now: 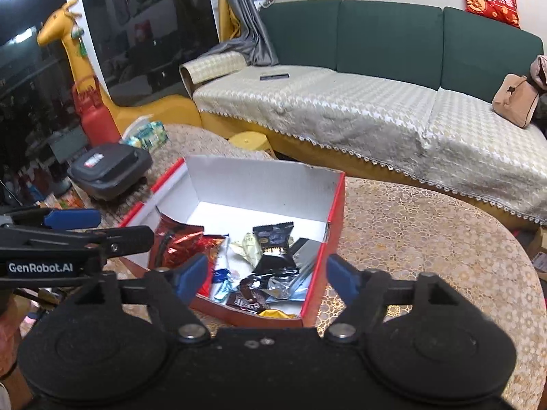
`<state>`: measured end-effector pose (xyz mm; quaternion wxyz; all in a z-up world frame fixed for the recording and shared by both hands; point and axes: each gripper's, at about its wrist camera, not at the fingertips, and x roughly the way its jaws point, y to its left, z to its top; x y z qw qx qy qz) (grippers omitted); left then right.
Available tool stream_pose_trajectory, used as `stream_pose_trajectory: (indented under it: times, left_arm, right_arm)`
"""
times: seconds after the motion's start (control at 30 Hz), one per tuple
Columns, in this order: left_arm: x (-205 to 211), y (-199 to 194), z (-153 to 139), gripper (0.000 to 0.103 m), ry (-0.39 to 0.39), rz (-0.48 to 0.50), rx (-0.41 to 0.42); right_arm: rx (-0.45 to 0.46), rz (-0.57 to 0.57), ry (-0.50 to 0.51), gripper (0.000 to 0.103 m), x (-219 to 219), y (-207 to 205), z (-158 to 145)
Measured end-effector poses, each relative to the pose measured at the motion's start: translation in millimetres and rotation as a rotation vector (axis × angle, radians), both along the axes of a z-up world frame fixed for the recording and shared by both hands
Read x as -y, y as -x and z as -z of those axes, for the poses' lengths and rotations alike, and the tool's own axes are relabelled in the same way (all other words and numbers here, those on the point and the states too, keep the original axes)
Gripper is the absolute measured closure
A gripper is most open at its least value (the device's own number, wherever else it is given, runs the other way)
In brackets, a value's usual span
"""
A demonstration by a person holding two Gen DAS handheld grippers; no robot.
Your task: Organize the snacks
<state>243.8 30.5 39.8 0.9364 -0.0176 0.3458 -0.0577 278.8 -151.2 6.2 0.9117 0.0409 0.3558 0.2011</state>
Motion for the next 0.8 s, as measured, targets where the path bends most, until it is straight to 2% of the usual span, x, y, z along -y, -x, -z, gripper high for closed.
stream_pose_trajectory:
  times: [0.2, 0.33, 0.47, 0.8]
  left_arm:
    - [2.1, 19.4, -9.1, 0.012, 0.002, 0.014, 0.028]
    - [2.9, 30.2, -12.1, 0.005, 0.012, 0.01, 0.035]
    - [3.3, 38.1, -14.3, 0.0, 0.01, 0.001, 0.043]
    - [4.1, 51.4, -18.9, 0.0, 0.007, 0.002, 0.051]
  right_arm:
    - [0.029, -0.006, -0.027, 0.014, 9.0, 17.4, -13.4]
    - [0.056, -0.01, -0.049, 0.001, 10.9, 31.9, -21.3]
    - [0.072, -0.023, -0.047, 0.0, 11.5, 43.2, -26.0]
    - [0.077, -0.038, -0.053, 0.0, 12.2, 55.9, -32.5]
